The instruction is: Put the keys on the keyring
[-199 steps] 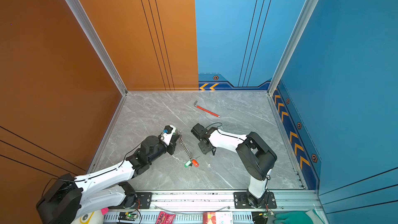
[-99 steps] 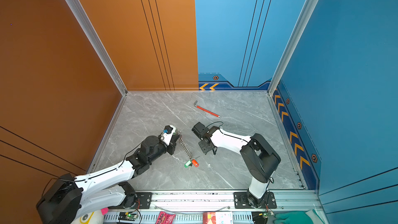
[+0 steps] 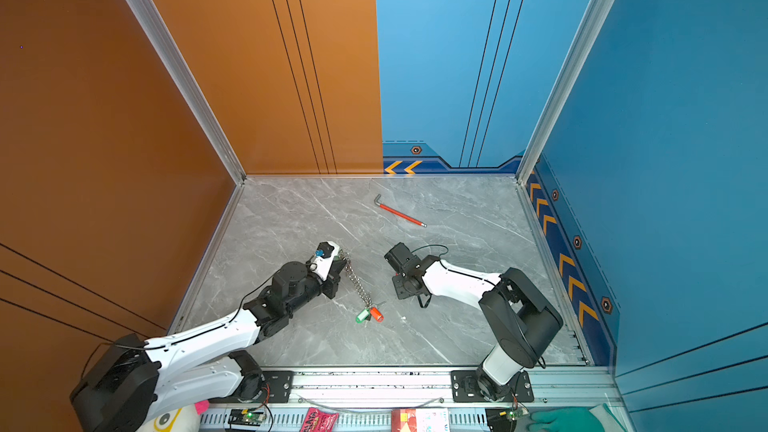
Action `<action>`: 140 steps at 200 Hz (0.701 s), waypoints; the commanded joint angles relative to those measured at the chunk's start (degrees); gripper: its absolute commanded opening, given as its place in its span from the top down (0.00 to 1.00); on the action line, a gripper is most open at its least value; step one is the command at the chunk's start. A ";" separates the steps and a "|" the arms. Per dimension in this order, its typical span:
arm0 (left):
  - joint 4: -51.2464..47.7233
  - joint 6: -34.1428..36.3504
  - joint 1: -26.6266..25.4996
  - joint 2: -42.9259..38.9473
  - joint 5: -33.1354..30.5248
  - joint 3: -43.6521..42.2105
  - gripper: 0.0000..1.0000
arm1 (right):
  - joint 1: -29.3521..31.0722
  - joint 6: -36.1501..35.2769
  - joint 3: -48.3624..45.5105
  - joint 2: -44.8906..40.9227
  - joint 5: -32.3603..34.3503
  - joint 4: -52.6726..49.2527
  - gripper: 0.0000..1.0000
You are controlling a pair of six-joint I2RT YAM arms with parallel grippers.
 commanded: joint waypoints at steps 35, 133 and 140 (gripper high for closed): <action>0.84 0.89 0.43 0.32 0.22 0.27 1.00 | -1.65 -0.13 0.71 -2.57 0.35 0.57 0.83; 0.84 0.91 0.40 0.06 0.14 0.09 1.00 | -0.22 -1.13 3.33 3.12 0.31 -0.58 0.81; 0.84 0.96 0.47 0.06 0.12 0.05 1.00 | -0.04 -1.21 3.84 3.38 0.27 -0.58 0.81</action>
